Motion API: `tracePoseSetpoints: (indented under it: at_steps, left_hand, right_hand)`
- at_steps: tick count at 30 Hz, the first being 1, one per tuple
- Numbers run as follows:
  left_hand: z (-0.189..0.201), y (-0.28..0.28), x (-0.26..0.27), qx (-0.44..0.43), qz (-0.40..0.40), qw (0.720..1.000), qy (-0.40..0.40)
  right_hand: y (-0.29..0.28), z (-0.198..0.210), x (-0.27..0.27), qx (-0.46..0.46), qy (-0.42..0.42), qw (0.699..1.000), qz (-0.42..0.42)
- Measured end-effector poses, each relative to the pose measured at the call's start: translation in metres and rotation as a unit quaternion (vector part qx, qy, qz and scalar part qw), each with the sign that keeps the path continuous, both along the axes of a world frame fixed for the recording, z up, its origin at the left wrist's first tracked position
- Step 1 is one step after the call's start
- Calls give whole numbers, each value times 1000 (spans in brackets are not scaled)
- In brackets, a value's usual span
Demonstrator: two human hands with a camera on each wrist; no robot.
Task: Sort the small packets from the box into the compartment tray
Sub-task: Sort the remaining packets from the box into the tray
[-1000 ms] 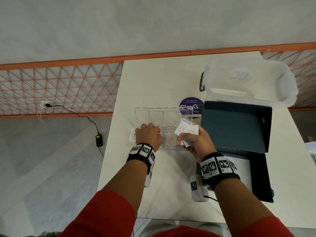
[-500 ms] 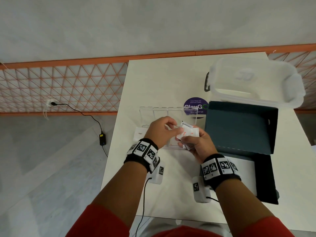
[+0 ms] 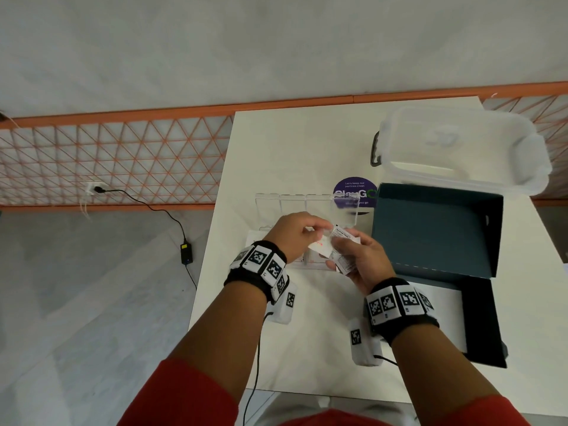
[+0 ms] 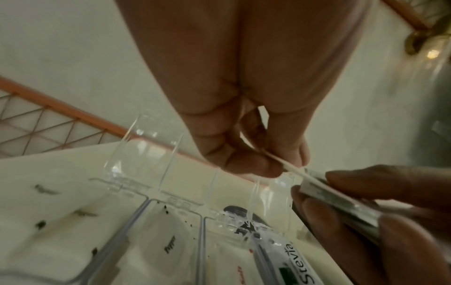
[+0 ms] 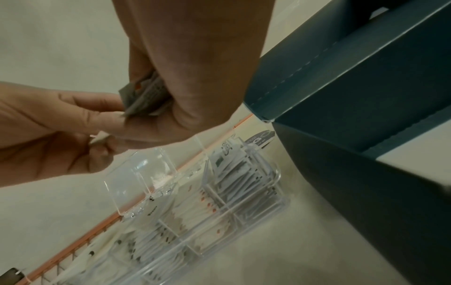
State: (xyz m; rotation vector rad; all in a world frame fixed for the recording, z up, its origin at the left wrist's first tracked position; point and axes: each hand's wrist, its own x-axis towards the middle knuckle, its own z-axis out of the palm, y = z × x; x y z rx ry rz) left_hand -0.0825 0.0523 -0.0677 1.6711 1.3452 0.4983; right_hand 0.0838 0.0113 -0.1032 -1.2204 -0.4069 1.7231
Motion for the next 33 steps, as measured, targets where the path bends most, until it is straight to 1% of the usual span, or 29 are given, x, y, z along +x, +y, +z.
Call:
tracePoseSetpoints:
  at_steps: [2,4,7,9,11,14,16,20,24,26,29,30,32,33]
  left_hand:
    - [3,3,2,-2,10,1000,-14]
    - [3,5,6,0,57,998,-40]
    - [0,6,9,10,122,992,-15]
    - [-3,6,9,-19,159,986,-46]
    - [-7,9,7,-43,180,980,-77]
    - [-10,15,2,-40,206,975,-74]
    - [-13,18,2,-33,210,976,-45]
    - [-24,20,7,-18,149,987,53]
    - [-40,16,18,-10,89,985,149]
    - [-46,13,21,11,69,980,187]
    - [-49,8,22,51,34,973,223]
    - [-49,6,22,61,5,968,245]
    - [-49,3,23,88,-59,948,299]
    - [-48,1,24,100,-77,940,318]
  right_hand:
    - [1,0,-1,-3,-2,1000,8]
    - [2,0,-3,-3,-10,1000,11]
    - [4,0,-6,4,-30,999,-17]
    - [6,0,-4,5,-34,999,-42]
    - [7,0,1,0,-25,998,-55]
    - [6,-1,12,-5,-24,997,-69]
    - [7,-3,19,-14,-27,996,-87]
    - [9,-3,27,-18,-22,995,-100]
    - [9,-2,30,-19,-24,995,-92]
    - [8,-1,31,-17,-23,996,-88]
    - [8,-1,34,-16,-24,996,-86]
    - [8,0,34,-16,-27,996,-83]
    - [8,1,34,-15,-30,997,-75]
    - [7,2,33,-13,-27,997,-71]
